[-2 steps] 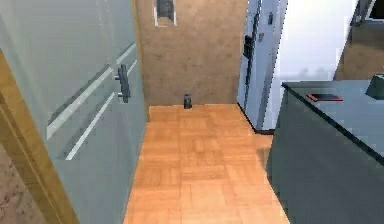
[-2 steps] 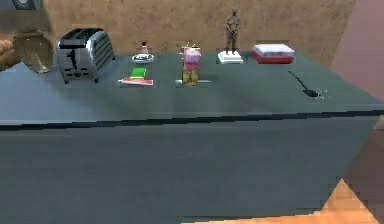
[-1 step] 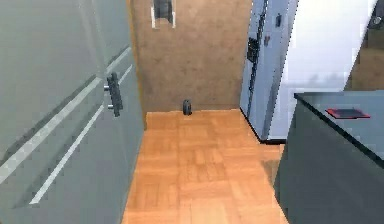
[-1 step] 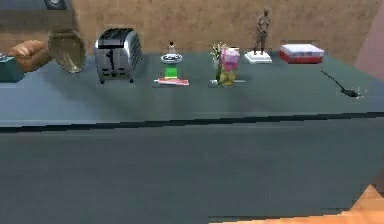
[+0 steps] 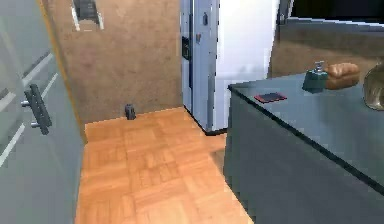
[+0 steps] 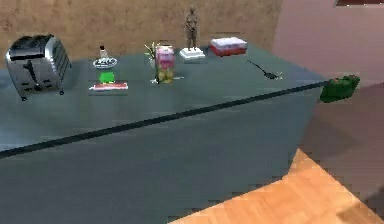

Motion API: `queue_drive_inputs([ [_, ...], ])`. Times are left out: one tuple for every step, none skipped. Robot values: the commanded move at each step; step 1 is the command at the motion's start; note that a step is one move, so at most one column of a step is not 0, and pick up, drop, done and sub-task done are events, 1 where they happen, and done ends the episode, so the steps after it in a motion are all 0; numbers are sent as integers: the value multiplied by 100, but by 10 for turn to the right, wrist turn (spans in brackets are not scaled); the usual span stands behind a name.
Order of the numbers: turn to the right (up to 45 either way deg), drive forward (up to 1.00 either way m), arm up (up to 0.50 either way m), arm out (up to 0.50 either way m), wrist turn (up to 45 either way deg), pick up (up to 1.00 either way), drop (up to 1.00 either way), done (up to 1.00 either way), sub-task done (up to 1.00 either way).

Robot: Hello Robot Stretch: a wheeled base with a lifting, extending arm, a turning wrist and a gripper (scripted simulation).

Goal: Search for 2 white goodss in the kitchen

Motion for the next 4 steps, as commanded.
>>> queue_drive_inputs([
  [0,100,0,0,0,0,0,0,0],
  [60,0,0,0,0,0,0,0,0],
  [0,20,0,0,0,0,0,0,0],
  [420,0,0,0,0,0,0,0,0],
])
